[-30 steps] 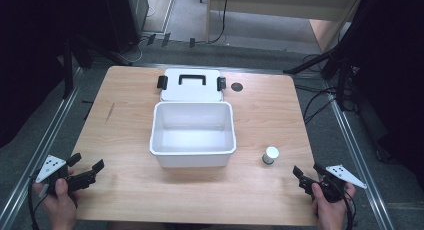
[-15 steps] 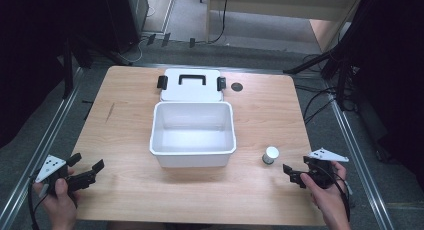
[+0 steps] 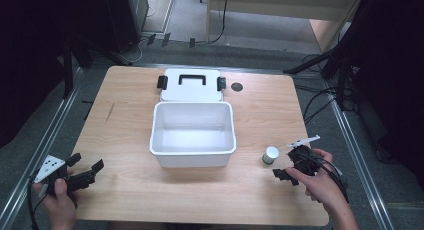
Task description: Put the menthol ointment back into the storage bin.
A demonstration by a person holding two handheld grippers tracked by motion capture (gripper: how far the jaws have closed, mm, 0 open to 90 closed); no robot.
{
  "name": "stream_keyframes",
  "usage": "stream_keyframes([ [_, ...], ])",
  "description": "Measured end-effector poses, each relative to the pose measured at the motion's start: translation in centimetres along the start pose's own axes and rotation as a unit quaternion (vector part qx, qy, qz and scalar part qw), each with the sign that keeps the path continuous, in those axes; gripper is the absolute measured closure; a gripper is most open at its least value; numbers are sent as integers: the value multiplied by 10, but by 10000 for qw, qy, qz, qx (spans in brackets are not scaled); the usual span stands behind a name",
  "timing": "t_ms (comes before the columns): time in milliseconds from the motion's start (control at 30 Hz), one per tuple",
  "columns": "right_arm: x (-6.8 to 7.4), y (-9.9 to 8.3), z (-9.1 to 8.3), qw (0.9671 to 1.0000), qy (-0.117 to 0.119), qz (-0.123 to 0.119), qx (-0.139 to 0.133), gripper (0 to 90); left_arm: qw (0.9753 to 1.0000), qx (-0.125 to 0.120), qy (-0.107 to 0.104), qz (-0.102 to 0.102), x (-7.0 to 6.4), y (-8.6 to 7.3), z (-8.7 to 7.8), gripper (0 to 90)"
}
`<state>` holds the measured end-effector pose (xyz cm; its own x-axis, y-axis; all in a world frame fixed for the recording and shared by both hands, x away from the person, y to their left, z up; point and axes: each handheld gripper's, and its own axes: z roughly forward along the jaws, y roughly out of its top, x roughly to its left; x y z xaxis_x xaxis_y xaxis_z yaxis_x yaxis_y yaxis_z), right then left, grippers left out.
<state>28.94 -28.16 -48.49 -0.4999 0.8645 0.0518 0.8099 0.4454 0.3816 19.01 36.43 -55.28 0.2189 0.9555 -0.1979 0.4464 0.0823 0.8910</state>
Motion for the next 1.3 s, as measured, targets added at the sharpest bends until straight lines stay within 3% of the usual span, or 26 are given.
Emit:
stream_keyframes([
  [167, 7, 15, 1, 9977, -3, -180, 651, 153, 10000, 3, 13, -27, 0, 0, 0, 86],
  [533, 20, 44, 3, 9937, -143, -176, 1093, 179, 10000, 5, -14, -38, 1, 0, 0, 86],
  [833, 18, 63, 11, 9912, -319, 52, 1283, 221, 10000, 6, -9, -46, 1, 0, 0, 86],
  [1033, 19, 70, 17, 9909, -332, 76, 1305, 253, 10000, 2, -10, -48, 1, 0, 0, 86],
  [1300, 20, 80, 27, 9900, -426, 154, 1335, 379, 10000, 2, -3, -43, 1, 0, 0, 86],
])
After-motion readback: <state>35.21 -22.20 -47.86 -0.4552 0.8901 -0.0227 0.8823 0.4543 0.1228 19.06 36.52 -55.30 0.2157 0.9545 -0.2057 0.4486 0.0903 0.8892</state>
